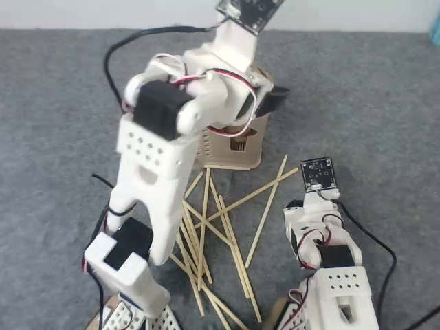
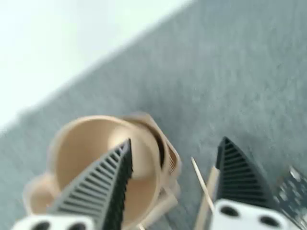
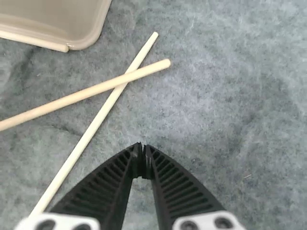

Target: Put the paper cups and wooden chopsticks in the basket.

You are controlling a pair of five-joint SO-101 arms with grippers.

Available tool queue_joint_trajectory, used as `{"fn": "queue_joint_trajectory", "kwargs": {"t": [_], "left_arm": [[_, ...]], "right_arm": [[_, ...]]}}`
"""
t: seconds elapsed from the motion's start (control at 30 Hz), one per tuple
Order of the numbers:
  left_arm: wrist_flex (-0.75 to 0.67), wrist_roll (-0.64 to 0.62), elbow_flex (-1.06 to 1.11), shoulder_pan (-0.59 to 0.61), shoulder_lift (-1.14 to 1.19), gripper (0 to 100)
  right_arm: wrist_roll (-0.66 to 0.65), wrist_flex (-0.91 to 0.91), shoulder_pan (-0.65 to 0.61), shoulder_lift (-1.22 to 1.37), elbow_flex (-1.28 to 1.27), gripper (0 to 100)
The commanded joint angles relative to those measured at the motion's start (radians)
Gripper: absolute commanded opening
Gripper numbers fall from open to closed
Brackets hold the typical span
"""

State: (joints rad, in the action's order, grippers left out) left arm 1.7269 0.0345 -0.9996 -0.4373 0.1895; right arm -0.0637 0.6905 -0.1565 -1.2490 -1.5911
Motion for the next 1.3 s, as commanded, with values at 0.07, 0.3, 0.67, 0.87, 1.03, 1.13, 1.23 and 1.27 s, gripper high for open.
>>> {"fn": "queue_joint_trajectory", "kwargs": {"t": [0.07, 0.3, 0.67, 0.87, 1.03, 1.13, 1.23, 1.27], "left_arm": [[0.029, 0.003, -0.101, 0.023, -0.141, 27], [0.029, 0.003, 0.136, 0.089, -0.425, 27], [-0.072, 0.012, 1.018, 0.336, -1.045, 27], [-0.242, 0.009, 1.463, 0.618, -1.281, 27], [-0.397, 0.009, 1.776, 0.783, -1.307, 27], [-0.525, 0.009, 1.94, 0.85, -1.284, 27], [-0.649, 0.009, 2.071, 0.905, -1.244, 27], [-0.69, 0.009, 2.107, 0.921, -1.227, 27]], "right_arm": [[-0.015, -0.019, -0.007, -0.019, 0.005, 0.9], [-0.015, -0.019, -0.007, -0.019, 0.005, 0.9], [-0.015, -0.016, -0.007, -0.019, 0.005, 0.9], [-0.015, -0.012, -0.007, -0.019, 0.003, 0.9], [-0.009, -0.01, -0.007, -0.019, -0.008, 0.9], [-0.006, 0.008, -0.007, -0.019, 0.0, 1.0], [0.051, 0.093, -0.007, -0.019, 0.049, 1.2], [0.063, 0.128, -0.007, -0.016, 0.071, 1.2]]}}
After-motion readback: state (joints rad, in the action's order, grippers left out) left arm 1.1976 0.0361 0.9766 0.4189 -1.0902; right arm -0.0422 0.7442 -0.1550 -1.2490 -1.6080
